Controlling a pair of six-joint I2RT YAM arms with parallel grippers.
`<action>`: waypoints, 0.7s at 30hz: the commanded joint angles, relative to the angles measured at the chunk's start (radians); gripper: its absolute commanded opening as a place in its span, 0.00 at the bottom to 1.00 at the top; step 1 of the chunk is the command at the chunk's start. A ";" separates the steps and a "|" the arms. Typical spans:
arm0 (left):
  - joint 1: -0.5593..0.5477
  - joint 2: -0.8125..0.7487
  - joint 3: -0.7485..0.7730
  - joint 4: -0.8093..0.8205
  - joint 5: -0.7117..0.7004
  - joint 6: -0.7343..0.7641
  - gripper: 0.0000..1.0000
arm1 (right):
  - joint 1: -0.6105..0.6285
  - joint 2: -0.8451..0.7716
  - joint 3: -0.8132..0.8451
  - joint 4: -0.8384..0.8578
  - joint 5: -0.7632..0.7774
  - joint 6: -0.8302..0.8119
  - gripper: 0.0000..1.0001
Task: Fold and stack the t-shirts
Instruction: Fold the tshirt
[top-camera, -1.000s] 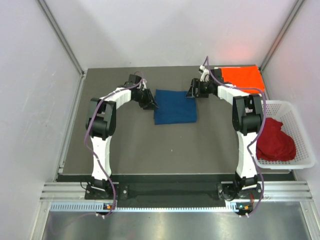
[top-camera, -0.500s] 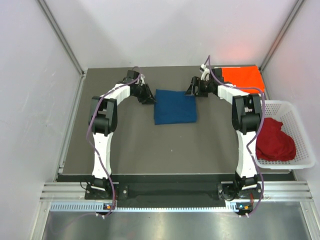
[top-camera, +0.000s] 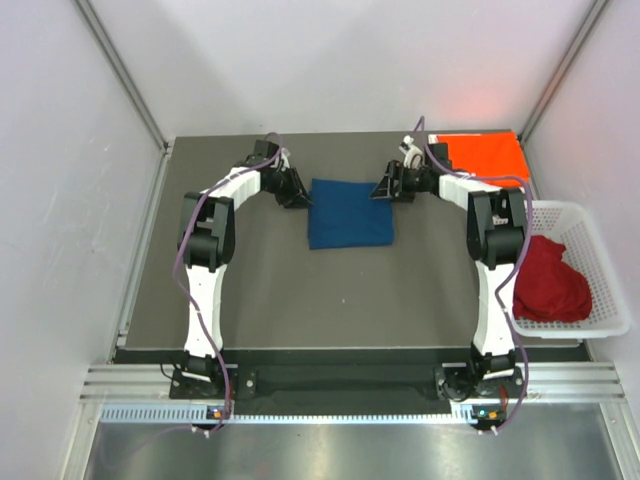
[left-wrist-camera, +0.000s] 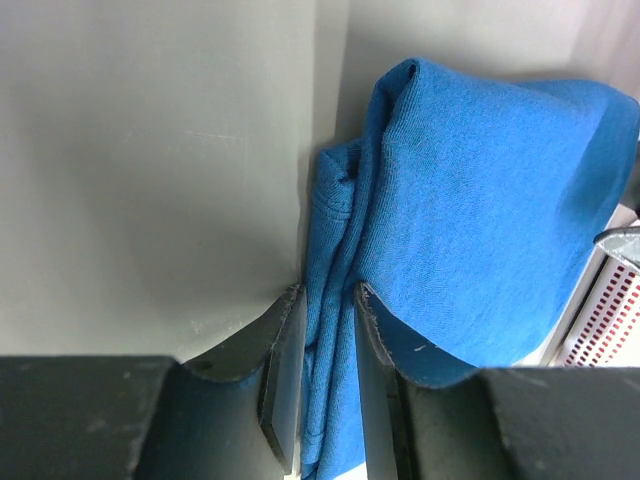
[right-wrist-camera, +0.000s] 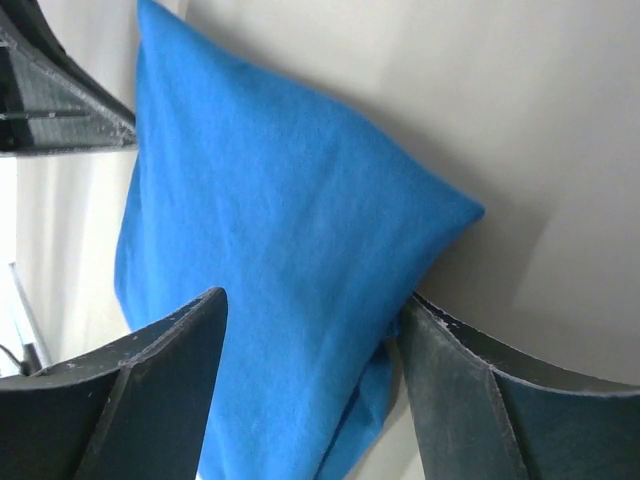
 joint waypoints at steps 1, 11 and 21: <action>0.009 0.039 -0.001 -0.057 -0.061 0.036 0.32 | -0.021 0.014 -0.070 -0.111 0.056 -0.009 0.68; 0.022 -0.059 0.002 -0.158 -0.117 0.064 0.32 | -0.042 -0.049 -0.056 -0.080 0.107 -0.044 0.09; 0.026 -0.428 -0.275 -0.186 -0.182 0.085 0.32 | -0.027 -0.064 0.013 -0.132 0.122 -0.085 0.00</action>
